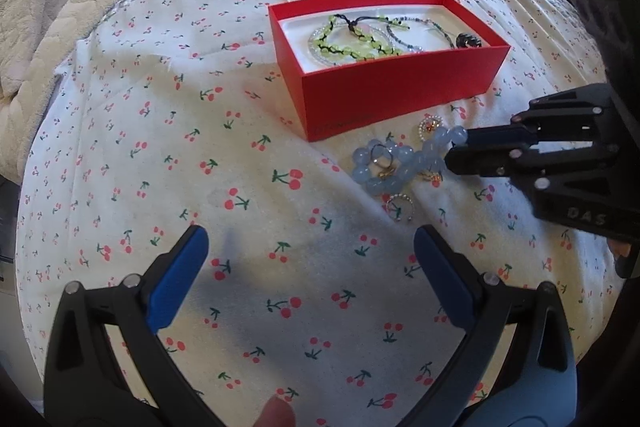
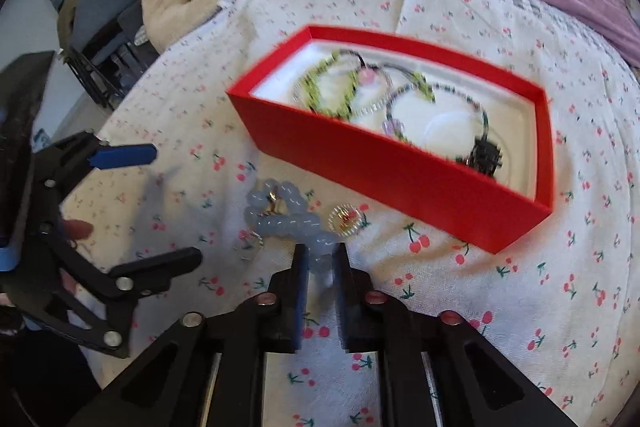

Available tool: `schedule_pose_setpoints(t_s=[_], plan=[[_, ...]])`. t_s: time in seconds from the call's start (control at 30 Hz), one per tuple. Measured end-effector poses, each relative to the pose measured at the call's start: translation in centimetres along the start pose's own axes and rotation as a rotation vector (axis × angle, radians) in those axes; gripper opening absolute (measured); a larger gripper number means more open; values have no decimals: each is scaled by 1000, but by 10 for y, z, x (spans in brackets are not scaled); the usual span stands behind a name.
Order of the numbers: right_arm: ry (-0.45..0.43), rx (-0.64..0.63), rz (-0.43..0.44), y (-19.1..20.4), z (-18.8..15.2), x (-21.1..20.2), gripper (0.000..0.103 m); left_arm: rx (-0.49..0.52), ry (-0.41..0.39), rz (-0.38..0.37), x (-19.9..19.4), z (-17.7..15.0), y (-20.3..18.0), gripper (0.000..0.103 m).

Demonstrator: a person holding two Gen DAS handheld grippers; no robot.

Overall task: Organize jewelry
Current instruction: 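Reach the right tool to the light blue bead bracelet and close on it, then lift the blue bracelet with the right tool while the left grasps a small silver ring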

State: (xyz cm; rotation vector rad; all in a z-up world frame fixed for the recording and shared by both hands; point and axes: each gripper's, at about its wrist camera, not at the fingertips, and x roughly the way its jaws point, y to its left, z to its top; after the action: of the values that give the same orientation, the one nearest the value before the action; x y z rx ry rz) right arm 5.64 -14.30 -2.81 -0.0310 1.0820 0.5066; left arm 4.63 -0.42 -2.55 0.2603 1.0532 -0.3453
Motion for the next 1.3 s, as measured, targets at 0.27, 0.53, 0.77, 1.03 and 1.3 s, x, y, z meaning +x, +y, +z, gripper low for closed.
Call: schedule_pose_setpoints(t_s=[0.27, 0.53, 0.77, 1.03, 1.3], plan=[[-72, -32, 14, 9, 9, -25, 11, -22, -6, -43, -4, 3, 1, 102], [-147, -39, 28, 13, 23, -52, 11, -19, -1, -77, -2, 5, -5, 101], [-155, -13, -15, 2, 23, -66, 11, -16, -37, -160, -3, 11, -12, 78], [-73, 36, -65, -19, 1, -56, 11, 31, -34, -260, 9, 19, -36, 52], [-12, 66, -88, -37, -18, -48, 11, 42, -18, -228, 25, 27, -43, 41]])
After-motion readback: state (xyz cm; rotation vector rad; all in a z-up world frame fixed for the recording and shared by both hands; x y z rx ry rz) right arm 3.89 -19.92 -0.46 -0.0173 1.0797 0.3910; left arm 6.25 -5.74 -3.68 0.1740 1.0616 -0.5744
